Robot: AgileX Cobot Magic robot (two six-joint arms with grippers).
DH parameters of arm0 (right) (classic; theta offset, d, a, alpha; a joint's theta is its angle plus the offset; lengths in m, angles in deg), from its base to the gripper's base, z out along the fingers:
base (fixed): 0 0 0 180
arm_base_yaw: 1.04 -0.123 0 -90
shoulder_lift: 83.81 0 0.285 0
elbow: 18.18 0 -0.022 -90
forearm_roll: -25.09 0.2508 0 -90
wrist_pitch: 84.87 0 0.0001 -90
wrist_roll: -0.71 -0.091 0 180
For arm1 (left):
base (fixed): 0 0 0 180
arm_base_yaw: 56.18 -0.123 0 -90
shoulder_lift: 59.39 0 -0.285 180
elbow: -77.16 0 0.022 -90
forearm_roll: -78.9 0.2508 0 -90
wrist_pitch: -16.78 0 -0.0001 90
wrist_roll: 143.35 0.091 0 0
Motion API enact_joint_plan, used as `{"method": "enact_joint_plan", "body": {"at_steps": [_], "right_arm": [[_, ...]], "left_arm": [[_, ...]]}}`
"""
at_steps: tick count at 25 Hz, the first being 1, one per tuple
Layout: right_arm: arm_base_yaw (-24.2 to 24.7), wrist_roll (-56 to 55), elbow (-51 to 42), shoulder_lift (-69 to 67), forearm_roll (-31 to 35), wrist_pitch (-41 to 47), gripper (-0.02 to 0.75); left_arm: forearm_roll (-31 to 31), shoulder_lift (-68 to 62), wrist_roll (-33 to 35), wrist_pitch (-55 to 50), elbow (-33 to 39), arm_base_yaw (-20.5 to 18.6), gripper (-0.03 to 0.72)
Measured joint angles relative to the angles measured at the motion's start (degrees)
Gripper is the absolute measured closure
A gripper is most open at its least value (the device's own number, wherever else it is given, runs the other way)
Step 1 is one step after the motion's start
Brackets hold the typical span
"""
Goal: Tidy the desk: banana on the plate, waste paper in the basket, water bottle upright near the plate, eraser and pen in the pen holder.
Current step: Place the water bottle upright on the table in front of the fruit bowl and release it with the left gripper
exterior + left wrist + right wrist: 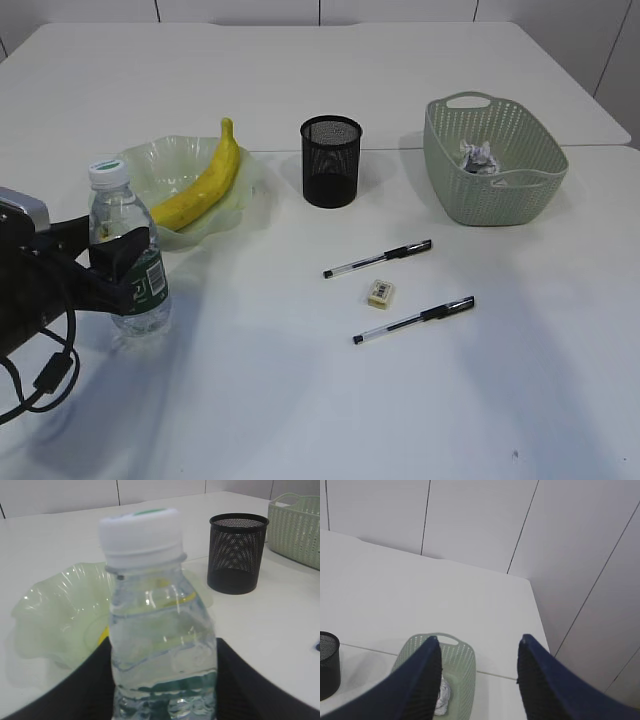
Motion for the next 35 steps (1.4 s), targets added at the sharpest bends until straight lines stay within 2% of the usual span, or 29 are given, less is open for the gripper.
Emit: {"method": "enact_joint_plan", "body": {"at_steps": [35], "right_arm": [[0.0,0.0,0.0,0.0,-0.6,-1.4,0.368]], "left_arm": [[1.7,0.0,0.0,0.0,0.0,0.0,0.296]]}}
